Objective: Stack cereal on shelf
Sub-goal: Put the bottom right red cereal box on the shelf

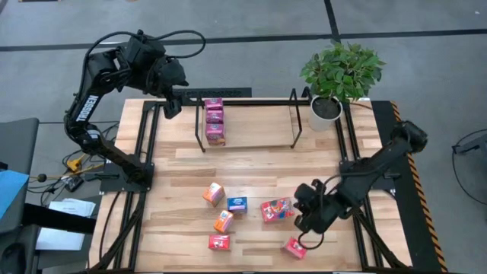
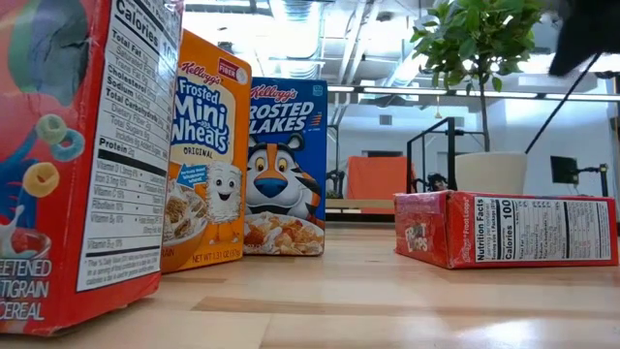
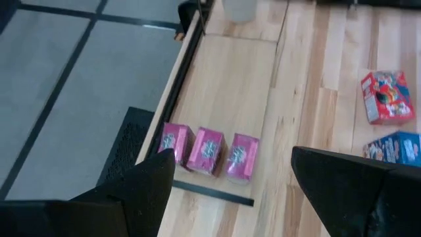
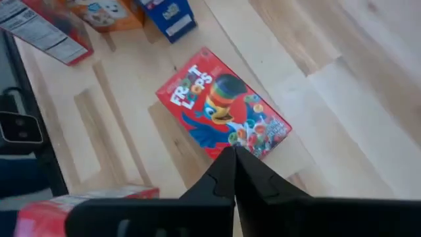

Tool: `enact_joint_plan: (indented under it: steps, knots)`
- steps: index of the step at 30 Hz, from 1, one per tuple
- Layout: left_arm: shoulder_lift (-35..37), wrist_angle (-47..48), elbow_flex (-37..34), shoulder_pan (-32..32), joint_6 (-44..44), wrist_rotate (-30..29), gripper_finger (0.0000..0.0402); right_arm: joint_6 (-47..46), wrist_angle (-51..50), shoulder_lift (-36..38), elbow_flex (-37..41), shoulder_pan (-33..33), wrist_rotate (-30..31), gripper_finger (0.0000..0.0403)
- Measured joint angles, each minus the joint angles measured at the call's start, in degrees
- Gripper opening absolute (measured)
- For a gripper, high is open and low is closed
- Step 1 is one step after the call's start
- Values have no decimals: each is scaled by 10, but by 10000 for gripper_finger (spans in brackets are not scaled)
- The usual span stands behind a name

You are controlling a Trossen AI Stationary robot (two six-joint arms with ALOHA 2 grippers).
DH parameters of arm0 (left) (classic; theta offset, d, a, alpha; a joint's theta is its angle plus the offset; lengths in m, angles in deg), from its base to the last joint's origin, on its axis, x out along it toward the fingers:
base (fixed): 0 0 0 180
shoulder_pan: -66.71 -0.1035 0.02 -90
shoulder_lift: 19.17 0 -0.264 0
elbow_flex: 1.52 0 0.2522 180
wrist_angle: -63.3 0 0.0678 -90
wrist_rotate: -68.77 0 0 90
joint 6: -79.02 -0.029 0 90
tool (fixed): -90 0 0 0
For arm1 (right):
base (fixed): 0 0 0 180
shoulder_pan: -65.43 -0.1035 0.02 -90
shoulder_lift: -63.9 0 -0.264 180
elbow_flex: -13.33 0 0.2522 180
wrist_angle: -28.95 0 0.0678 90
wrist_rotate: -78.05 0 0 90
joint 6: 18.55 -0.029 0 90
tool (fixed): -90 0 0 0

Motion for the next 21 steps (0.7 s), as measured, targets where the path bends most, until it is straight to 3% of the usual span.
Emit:
enact_joint_plan:
  steps: [5,10,16,21]
  knots:
    - [-2,-15,0,0,25,25,297,-1,149,66,131,5,-13,8]
    - [-14,-15,0,3,58,54,297,-2,237,73,212,16,-27,15]
    - [-46,-25,0,26,58,135,297,27,236,87,213,15,-50,19]
    - [-70,-25,0,55,51,126,297,25,199,152,140,23,-167,66]
